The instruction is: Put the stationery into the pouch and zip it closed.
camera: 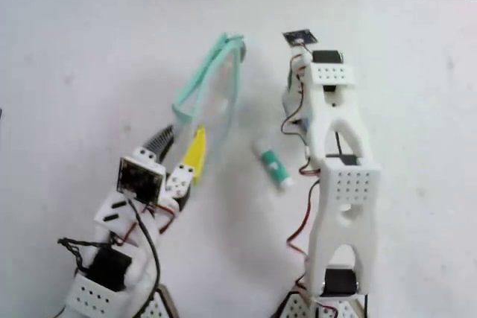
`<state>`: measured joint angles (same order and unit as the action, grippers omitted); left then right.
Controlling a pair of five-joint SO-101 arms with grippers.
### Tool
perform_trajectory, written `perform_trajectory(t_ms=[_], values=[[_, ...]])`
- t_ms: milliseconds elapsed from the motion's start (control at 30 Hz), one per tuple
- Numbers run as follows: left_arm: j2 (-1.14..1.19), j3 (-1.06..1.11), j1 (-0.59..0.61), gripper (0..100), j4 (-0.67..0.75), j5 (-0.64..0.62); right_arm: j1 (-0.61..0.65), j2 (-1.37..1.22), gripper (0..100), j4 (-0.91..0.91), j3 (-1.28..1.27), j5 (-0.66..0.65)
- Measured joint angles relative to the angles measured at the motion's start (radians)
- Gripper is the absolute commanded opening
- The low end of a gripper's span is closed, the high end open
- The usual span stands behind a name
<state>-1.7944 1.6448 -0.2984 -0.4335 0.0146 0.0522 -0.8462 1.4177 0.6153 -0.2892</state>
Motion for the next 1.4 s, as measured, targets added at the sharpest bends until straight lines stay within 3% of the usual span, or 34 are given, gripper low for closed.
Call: perform_trajectory(t_ms=[867, 1100, 1400], values=[[0.0, 0.0, 0.0, 9, 0.0, 0.0, -0.041, -0.031, 1.7, -0.002, 0.035, 0.002], [0.0, 0.0, 0.0, 9, 0.0, 0.0, -0.081, -0.032, 1.6, -0.002, 0.048, 0.121], [0.0, 0.0, 0.0, 9, 0.0, 0.0, -0.069, -0.032, 1.7, 0.043, 0.057, 0.112]])
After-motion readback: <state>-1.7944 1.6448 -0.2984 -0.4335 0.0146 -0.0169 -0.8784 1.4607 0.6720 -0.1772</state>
